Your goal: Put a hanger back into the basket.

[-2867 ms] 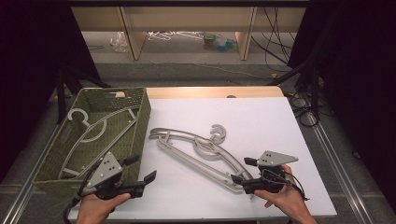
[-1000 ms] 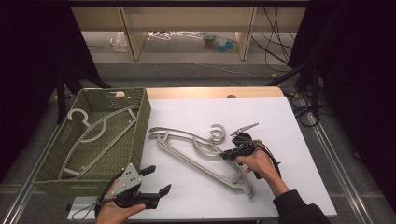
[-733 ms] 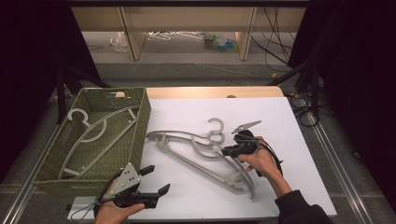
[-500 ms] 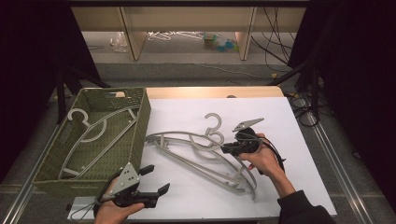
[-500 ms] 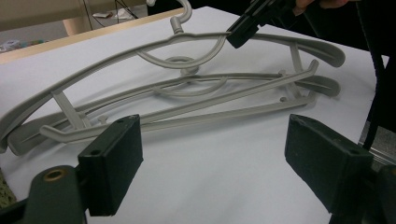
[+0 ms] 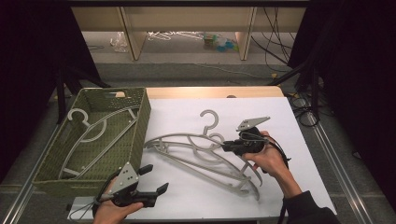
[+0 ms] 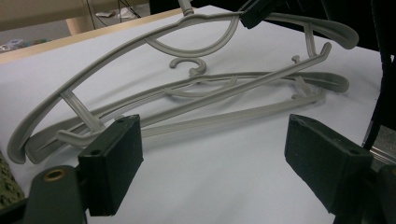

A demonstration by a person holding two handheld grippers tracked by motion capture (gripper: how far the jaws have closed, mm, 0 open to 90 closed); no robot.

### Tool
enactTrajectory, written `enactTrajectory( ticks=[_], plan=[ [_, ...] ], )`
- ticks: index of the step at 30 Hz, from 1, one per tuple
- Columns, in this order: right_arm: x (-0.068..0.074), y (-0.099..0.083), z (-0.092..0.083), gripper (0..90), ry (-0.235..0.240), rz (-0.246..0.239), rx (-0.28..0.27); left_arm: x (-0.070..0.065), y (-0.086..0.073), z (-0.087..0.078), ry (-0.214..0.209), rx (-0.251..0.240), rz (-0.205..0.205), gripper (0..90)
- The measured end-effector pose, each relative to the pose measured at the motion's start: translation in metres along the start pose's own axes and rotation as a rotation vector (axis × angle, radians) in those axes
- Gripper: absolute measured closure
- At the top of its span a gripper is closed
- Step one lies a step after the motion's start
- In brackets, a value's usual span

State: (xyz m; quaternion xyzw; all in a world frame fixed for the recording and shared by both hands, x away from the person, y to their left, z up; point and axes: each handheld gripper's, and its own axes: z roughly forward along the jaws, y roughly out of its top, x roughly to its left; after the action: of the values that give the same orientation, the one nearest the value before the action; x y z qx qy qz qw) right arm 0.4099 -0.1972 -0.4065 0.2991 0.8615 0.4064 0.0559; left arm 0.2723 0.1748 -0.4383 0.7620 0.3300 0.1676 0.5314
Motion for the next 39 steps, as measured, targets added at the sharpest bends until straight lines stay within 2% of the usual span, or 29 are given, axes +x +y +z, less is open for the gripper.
enactTrajectory(
  ticks=[5, 9, 15, 18, 19, 22, 24, 27, 28, 30, 31, 32, 33, 34, 35, 36, 38, 39],
  plan=[
    [0.002, 0.003, -0.002, 82.1, 0.026, -0.009, -0.015, 0.001, -0.001, 0.000, 0.012, 0.016, 0.003, 19.4],
    [0.006, 0.003, -0.005, 82.0, 0.033, -0.035, -0.003, 0.000, 0.000, 0.000, 0.011, 0.014, 0.006, 19.4],
    [0.008, -0.005, -0.012, 82.1, 0.073, -0.058, 0.034, 0.002, 0.002, 0.001, 0.017, 0.017, 0.001, 19.4],
    [0.012, -0.013, -0.019, 82.0, 0.092, -0.072, 0.048, 0.003, 0.008, 0.007, 0.006, 0.008, -0.004, 19.6],
    [0.013, -0.014, -0.021, 82.0, 0.094, -0.078, 0.049, 0.004, 0.012, 0.012, 0.008, 0.014, 0.013, 20.1],
    [0.016, -0.017, -0.025, 82.0, 0.096, -0.091, 0.048, 0.005, 0.017, 0.018, 0.002, 0.018, 0.021, 21.7],
    [0.020, -0.019, -0.028, 82.0, 0.091, -0.102, 0.045, 0.005, 0.026, 0.032, -0.021, 0.052, 0.035, 21.9],
    [0.024, -0.020, -0.030, 82.0, 0.103, -0.119, 0.046, 0.003, 0.034, 0.047, -0.044, 0.061, 0.059, 22.5],
    [0.025, -0.021, -0.031, 82.0, 0.107, -0.124, 0.045, 0.003, 0.035, 0.053, -0.052, 0.066, 0.052, 22.8],
    [0.027, -0.022, -0.032, 82.0, 0.116, -0.135, 0.048, 0.003, 0.039, 0.065, -0.097, 0.106, 0.031, 23.7],
    [0.028, -0.022, -0.033, 82.0, 0.121, -0.139, 0.050, 0.005, 0.040, 0.071, -0.117, 0.115, 0.037, 25.8],
    [0.028, -0.023, -0.034, 82.0, 0.130, -0.142, 0.053, 0.005, 0.041, 0.075, -0.119, 0.119, 0.043, 26.7],
    [0.029, -0.023, -0.035, 82.0, 0.126, -0.141, 0.051, 0.005, 0.041, 0.079, -0.131, 0.123, 0.035, 27.3],
    [0.029, -0.024, -0.035, 82.0, 0.135, -0.142, 0.055, 0.006, 0.042, 0.082, -0.149, 0.128, 0.041, 29.7],
    [0.029, -0.024, -0.036, 82.0, 0.136, -0.148, 0.055, 0.006, 0.042, 0.082, -0.149, 0.128, 0.041, 32.3],
    [0.030, -0.025, -0.036, 82.0, 0.142, -0.147, 0.057, 0.007, 0.043, 0.088, -0.174, 0.129, 0.034, 32.7],
    [0.030, -0.025, -0.036, 81.9, 0.143, -0.153, 0.054, 0.006, 0.044, 0.090, -0.184, 0.139, 0.023, 37.4],
    [0.032, -0.025, -0.036, 81.9, 0.156, -0.161, 0.060, 0.005, 0.045, 0.094, -0.212, 0.150, 0.025, 38.2]
  ],
)
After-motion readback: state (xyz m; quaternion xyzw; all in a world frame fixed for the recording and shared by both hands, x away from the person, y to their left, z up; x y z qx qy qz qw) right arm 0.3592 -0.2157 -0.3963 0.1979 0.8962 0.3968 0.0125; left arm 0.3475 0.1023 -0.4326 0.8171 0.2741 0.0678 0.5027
